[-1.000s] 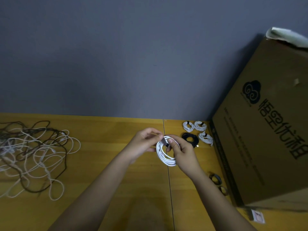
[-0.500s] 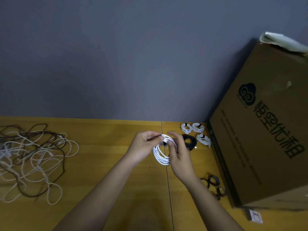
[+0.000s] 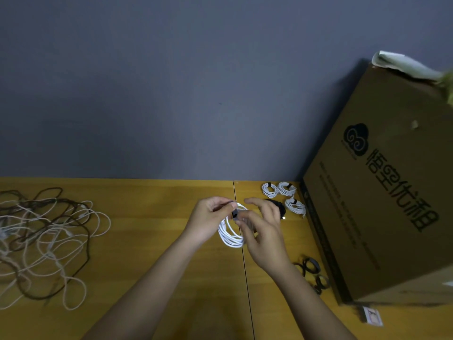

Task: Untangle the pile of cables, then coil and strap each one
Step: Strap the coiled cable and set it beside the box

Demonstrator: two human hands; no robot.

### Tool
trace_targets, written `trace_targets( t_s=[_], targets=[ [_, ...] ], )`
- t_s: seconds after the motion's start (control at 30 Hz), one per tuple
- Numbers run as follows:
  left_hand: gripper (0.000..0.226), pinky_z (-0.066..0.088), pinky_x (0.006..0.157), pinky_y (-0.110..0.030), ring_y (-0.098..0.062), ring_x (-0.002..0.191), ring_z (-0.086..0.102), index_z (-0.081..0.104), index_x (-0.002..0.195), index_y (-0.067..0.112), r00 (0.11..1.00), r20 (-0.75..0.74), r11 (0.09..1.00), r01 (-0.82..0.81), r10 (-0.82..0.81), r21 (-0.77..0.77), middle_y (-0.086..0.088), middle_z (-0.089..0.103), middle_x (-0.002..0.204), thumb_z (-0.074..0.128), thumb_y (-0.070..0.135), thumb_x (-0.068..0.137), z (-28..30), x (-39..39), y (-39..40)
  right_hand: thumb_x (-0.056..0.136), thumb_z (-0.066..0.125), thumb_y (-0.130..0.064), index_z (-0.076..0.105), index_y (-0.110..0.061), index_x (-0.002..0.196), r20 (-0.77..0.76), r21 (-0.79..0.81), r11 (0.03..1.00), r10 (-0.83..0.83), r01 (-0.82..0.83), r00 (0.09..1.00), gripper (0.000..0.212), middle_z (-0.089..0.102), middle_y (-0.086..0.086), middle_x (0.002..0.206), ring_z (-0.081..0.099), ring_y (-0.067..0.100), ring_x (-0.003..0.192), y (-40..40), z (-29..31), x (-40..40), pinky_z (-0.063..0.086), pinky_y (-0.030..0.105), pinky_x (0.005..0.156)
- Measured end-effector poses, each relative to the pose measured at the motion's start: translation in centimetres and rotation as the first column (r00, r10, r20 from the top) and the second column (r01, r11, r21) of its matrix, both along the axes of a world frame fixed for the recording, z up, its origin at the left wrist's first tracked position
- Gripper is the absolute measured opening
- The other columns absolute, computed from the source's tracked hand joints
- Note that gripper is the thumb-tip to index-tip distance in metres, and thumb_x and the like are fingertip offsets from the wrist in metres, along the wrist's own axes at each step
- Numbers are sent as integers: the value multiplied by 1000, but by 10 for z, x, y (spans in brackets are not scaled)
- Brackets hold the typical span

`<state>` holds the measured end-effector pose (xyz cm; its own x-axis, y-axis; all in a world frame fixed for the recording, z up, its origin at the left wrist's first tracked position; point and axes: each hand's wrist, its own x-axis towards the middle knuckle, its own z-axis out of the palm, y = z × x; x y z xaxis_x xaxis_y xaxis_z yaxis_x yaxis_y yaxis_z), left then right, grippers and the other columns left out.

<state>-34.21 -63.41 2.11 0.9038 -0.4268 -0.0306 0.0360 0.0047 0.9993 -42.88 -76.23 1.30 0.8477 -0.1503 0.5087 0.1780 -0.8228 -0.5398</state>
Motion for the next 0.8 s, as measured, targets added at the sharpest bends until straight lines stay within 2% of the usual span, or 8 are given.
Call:
trace_targets(
  t_s=[0.13,0.27,0.4,0.5,0.6,0.67,0.8],
  targets=[
    [17,48,70,-11,0,70,64,70,80,21,1000,31,1000,2,-2,5,9,72,73,65,7,89,0,-1,-3,89,63,-12,70,-15,88,134,-90,995,48,-36,990,7,61,-3,109,39,14,106,1,5,0,23,8,95],
    [17,48,71,-13,-1,71,65,71,79,24,997,74,998,32,-35,45,11,73,74,67,10,88,3,0,-5,93,52,-14,68,-10,92,183,-18,999,46,-43,982,16,64,-3,99,48,10,100,2,5,-3,32,12,92],
    [15,50,72,-15,-4,72,66,73,80,21,996,73,998,57,-60,41,5,74,78,67,9,88,5,0,-5,93,51,-16,67,-9,90,180,36,999,7,-14,984,18,64,-7,92,47,4,97,5,7,-3,35,10,87],
    [10,48,68,-11,-2,67,66,72,86,16,993,18,994,113,-113,8,6,73,72,65,9,89,9,0,-3,93,53,-15,67,-9,90,183,59,998,-14,3,983,15,56,-19,94,48,3,95,5,10,-3,35,5,84],
    [13,48,74,-12,-6,73,69,68,102,10,981,-30,981,194,-194,-15,5,74,81,63,8,90,14,3,2,91,57,-5,65,-7,93,139,72,997,-8,-2,990,8,63,-9,95,47,-1,97,0,11,-2,34,3,82],
    [15,49,76,-12,-7,79,70,66,103,13,972,-38,973,231,-231,-14,4,74,89,61,5,91,18,5,4,92,54,-5,64,-6,93,91,85,996,12,-19,996,10,64,-1,95,48,-3,97,-4,13,-2,35,4,82],
    [14,49,71,-11,-7,73,70,67,97,12,984,-3,984,179,-179,-23,4,75,83,61,1,90,20,7,3,95,50,-14,64,-12,96,113,39,997,64,-69,992,15,62,-13,100,52,0,101,-8,20,-3,39,8,83]
  ],
)
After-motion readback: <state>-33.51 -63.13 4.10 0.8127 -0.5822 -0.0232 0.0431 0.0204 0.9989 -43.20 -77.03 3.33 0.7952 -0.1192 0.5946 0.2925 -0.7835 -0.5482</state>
